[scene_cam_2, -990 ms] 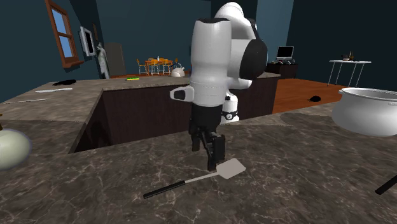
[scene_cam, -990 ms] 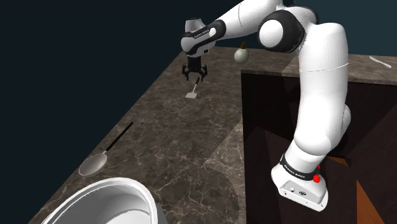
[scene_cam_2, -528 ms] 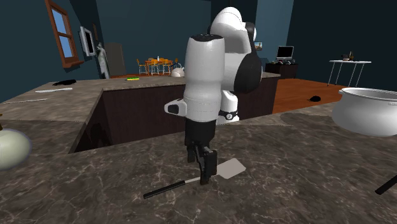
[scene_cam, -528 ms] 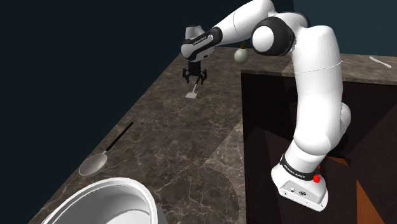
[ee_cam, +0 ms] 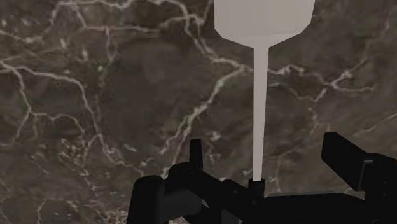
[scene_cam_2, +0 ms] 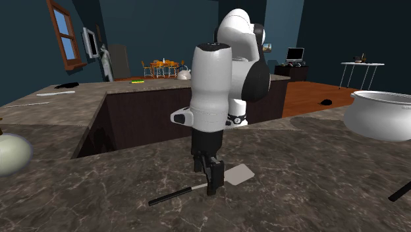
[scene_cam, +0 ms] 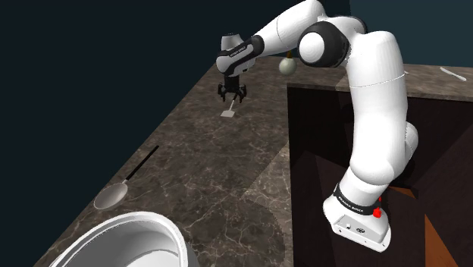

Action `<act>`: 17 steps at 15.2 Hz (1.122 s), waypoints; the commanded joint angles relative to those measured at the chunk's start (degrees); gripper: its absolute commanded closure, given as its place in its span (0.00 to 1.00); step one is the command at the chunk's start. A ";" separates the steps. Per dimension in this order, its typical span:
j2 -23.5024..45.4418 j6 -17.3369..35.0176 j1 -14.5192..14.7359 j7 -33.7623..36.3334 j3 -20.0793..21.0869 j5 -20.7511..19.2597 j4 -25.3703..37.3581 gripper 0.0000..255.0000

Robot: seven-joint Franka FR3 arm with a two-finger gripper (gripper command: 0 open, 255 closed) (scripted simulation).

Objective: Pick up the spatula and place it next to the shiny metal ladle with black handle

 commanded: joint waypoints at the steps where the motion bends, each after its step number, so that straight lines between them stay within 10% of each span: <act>1: 0.00 0.00 0.00 0.00 0.00 0.00 0.00 0.00; 2: 0.00 0.00 0.00 0.00 0.00 0.00 0.00 1.00; 17: -1.79 -3.75 0.02 -0.14 -0.02 -0.01 1.97 1.00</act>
